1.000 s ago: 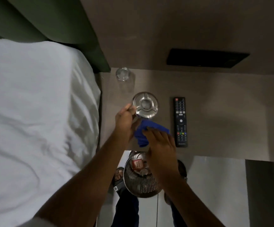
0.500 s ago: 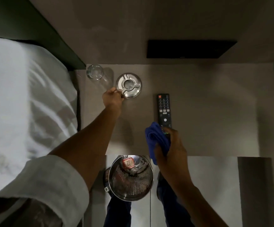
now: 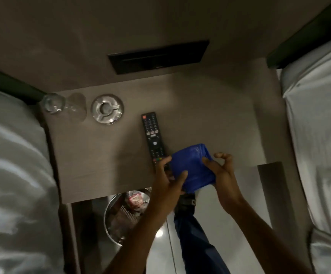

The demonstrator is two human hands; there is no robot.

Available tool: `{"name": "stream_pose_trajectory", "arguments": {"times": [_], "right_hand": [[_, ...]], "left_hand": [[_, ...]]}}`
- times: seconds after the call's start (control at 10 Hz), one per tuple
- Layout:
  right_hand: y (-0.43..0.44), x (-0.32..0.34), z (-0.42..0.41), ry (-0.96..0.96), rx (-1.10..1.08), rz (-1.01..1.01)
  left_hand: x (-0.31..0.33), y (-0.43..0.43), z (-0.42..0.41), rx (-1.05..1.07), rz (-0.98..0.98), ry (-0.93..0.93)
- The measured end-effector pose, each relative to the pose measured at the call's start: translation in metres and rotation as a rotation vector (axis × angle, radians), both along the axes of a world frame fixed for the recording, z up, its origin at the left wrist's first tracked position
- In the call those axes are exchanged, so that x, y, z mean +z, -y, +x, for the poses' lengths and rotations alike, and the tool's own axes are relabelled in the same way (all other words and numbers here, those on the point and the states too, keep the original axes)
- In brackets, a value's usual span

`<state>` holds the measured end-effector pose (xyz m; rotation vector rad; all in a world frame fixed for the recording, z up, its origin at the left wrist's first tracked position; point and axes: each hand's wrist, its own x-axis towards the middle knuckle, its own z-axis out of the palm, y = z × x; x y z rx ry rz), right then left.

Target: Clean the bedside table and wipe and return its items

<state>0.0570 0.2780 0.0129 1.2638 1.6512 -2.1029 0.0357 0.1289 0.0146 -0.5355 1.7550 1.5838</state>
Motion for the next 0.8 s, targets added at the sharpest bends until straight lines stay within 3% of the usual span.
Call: {"name": "stream_pose_trajectory", "arguments": {"times": [0.1,0.2,0.3,0.4,0.5,0.6,0.7,0.8], "right_hand": [[-0.050,-0.001,0.015,-0.045,0.238,0.404],[-0.095,-0.006,0.024,-0.006,0.385,0.796],[-0.132,-0.007,0.026,0.024,0.381,0.983],[-0.168,-0.019,0.026,0.070,0.389,1.091],[-0.196,-0.046,0.032,0.166,0.526,1.140],[-0.209,-0.054,0.038,0.363,0.715,1.129],[-0.201,-0.049,0.043,0.430,0.769,1.175],[-0.159,-0.037,0.045,0.347,0.763,1.193]], "left_hand": [[-0.014,-0.059,0.016,-0.105,-0.127,-0.265],[-0.025,-0.122,0.020,-0.317,-0.161,-0.386],[-0.037,-0.176,0.015,-0.491,-0.159,-0.456],[-0.052,-0.212,0.008,-0.699,-0.147,-0.456],[-0.062,-0.229,0.006,-1.069,-0.345,-0.330],[-0.058,-0.223,0.007,-1.301,-0.461,-0.325],[-0.051,-0.189,0.017,-1.273,-0.491,-0.469],[-0.043,-0.125,0.019,-1.132,-0.578,-0.586]]}}
